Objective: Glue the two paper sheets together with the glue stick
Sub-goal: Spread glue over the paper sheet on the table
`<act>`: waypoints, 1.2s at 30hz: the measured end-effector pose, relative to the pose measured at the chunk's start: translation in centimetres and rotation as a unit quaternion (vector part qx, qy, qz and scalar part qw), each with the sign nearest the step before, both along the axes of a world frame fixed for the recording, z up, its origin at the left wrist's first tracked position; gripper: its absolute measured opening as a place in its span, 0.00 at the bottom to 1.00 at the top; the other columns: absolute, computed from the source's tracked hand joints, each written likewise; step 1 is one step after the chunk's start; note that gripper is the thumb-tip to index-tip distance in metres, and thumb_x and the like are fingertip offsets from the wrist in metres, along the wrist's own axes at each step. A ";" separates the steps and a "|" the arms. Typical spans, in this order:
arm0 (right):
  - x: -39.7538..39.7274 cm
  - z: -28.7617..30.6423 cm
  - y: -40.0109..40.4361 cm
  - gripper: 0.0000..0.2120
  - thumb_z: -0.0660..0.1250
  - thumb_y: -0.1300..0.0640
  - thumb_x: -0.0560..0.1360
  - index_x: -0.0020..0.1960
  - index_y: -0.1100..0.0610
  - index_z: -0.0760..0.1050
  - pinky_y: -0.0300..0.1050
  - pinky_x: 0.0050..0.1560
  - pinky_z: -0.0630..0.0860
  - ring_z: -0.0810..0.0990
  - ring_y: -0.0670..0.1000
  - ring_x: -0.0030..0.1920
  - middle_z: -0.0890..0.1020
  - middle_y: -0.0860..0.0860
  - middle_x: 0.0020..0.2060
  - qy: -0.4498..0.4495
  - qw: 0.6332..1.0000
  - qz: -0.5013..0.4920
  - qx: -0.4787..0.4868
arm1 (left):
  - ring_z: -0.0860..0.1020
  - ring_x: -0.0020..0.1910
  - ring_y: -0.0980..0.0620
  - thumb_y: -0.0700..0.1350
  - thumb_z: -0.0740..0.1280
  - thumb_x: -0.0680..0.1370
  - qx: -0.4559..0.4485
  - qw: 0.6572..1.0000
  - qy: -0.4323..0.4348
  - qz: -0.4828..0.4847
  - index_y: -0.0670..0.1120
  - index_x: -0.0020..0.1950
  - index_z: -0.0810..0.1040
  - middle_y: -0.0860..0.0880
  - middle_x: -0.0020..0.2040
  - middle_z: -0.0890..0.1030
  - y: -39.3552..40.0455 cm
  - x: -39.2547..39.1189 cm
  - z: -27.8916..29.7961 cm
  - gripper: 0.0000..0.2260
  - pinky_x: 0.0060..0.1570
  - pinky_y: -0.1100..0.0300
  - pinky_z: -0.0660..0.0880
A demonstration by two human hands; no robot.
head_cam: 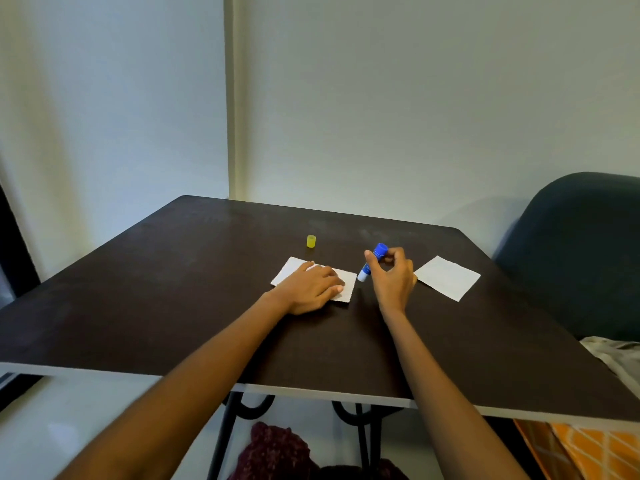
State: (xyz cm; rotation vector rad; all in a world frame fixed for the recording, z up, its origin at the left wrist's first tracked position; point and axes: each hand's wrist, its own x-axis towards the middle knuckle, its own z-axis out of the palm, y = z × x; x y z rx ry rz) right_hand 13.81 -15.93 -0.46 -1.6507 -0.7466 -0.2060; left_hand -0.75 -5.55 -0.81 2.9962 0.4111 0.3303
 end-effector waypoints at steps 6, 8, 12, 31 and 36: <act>0.4 -0.2 0.7 0.13 0.72 0.46 0.70 0.47 0.53 0.75 0.59 0.59 0.71 0.73 0.47 0.47 0.71 0.36 0.36 -0.014 1.000 0.010 -0.002 | 0.68 0.66 0.46 0.52 0.47 0.82 0.111 0.993 0.031 0.038 0.46 0.73 0.62 0.43 0.69 0.71 -0.1 0.2 -0.4 0.22 0.68 0.49 0.55; 0.5 -0.3 1.1 0.13 0.72 0.45 0.70 0.47 0.53 0.75 0.56 0.59 0.70 0.73 0.47 0.47 0.73 0.37 0.36 -0.026 1.000 0.005 -0.009 | 0.71 0.63 0.45 0.50 0.49 0.81 0.125 0.991 0.023 0.039 0.45 0.71 0.63 0.42 0.65 0.75 -0.1 0.1 -0.6 0.20 0.66 0.49 0.56; 0.6 -0.1 2.3 0.14 0.71 0.44 0.70 0.47 0.53 0.75 0.51 0.58 0.66 0.76 0.50 0.49 0.76 0.42 0.39 -0.042 0.999 -0.001 -0.020 | 0.71 0.60 0.47 0.51 0.51 0.80 0.128 0.991 0.013 0.031 0.49 0.67 0.69 0.46 0.68 0.73 0.1 0.3 -0.6 0.18 0.63 0.50 0.58; 0.6 -0.2 3.1 0.15 0.70 0.44 0.70 0.47 0.54 0.74 0.48 0.57 0.64 0.75 0.50 0.45 0.81 0.50 0.38 -0.096 0.990 0.006 -0.099 | 0.70 0.64 0.48 0.53 0.50 0.81 0.098 0.994 -0.001 0.053 0.54 0.70 0.69 0.50 0.70 0.72 -0.1 0.2 -0.7 0.19 0.66 0.48 0.55; 0.0 -0.2 1.9 0.14 0.71 0.45 0.70 0.46 0.53 0.74 0.45 0.54 0.61 0.75 0.49 0.45 0.81 0.50 0.37 -0.100 0.991 0.003 -0.093 | 0.69 0.64 0.49 0.54 0.49 0.81 0.085 0.992 0.000 0.094 0.54 0.69 0.69 0.50 0.70 0.72 -0.1 0.1 -0.6 0.20 0.65 0.48 0.56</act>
